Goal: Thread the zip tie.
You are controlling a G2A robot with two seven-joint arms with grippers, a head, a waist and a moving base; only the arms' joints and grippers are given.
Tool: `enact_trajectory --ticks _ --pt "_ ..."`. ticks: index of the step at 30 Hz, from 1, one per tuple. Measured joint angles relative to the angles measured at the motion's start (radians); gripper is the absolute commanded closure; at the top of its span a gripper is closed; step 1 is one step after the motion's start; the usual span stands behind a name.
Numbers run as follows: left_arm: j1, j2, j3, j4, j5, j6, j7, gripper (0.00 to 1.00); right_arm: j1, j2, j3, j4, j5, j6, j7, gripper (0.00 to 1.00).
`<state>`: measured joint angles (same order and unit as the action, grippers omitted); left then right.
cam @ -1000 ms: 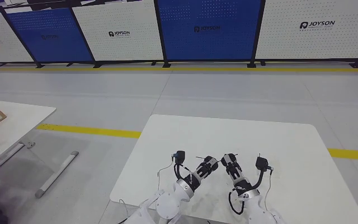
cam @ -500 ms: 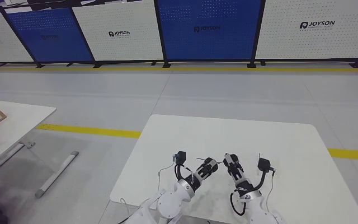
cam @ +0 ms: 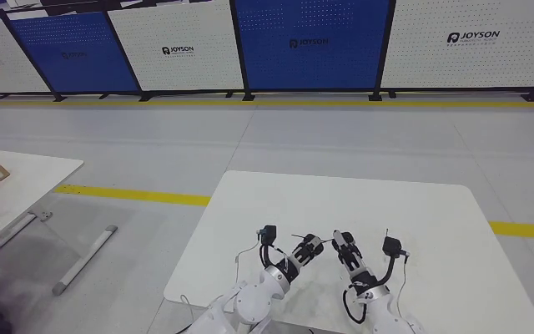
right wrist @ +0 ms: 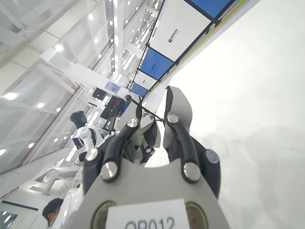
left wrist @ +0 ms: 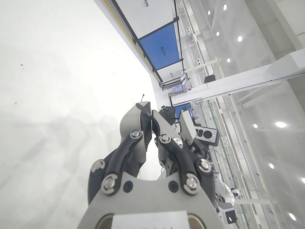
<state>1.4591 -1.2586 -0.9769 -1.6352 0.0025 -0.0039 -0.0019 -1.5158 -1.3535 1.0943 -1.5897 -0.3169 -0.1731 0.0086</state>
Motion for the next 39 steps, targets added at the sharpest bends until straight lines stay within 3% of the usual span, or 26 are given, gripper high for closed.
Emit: enact_trajectory --ticks 6,8,10,18,32,33,34,35,39 --pt "-0.002 -0.002 -0.002 0.003 -0.004 0.006 0.005 1.0 0.003 -0.002 -0.005 0.005 -0.002 -0.001 0.002 0.83" --pt "-0.002 -0.003 -0.003 0.003 -0.003 0.008 0.007 1.0 0.002 -0.003 -0.005 0.004 -0.003 -0.002 0.0 0.88" --pt "-0.001 -0.003 -0.004 0.003 -0.003 0.01 0.008 1.0 0.0 -0.003 -0.005 0.002 -0.004 -0.004 -0.003 1.0" --pt "0.0 -0.005 -0.007 0.004 -0.003 0.009 0.01 1.0 -0.002 -0.004 -0.002 0.001 -0.004 -0.007 -0.005 1.0" --pt "0.018 -0.002 -0.012 -0.023 0.02 -0.033 -0.017 1.0 0.012 -0.006 0.008 0.019 0.059 -0.018 0.046 1.0" --pt "0.019 -0.002 -0.013 -0.024 0.021 -0.034 -0.016 1.0 0.014 -0.006 0.011 0.022 0.07 -0.018 0.054 0.71" --pt "0.02 -0.002 -0.014 -0.024 0.023 -0.033 -0.015 1.0 0.016 -0.006 0.013 0.025 0.079 -0.018 0.059 0.53" --pt "0.02 -0.002 -0.014 -0.024 0.024 -0.03 -0.012 1.0 0.018 -0.007 0.014 0.027 0.086 -0.018 0.063 0.47" --pt "0.015 -0.003 -0.014 -0.017 0.036 0.006 -0.008 1.0 0.022 -0.006 0.017 0.031 0.092 -0.02 0.075 0.56"
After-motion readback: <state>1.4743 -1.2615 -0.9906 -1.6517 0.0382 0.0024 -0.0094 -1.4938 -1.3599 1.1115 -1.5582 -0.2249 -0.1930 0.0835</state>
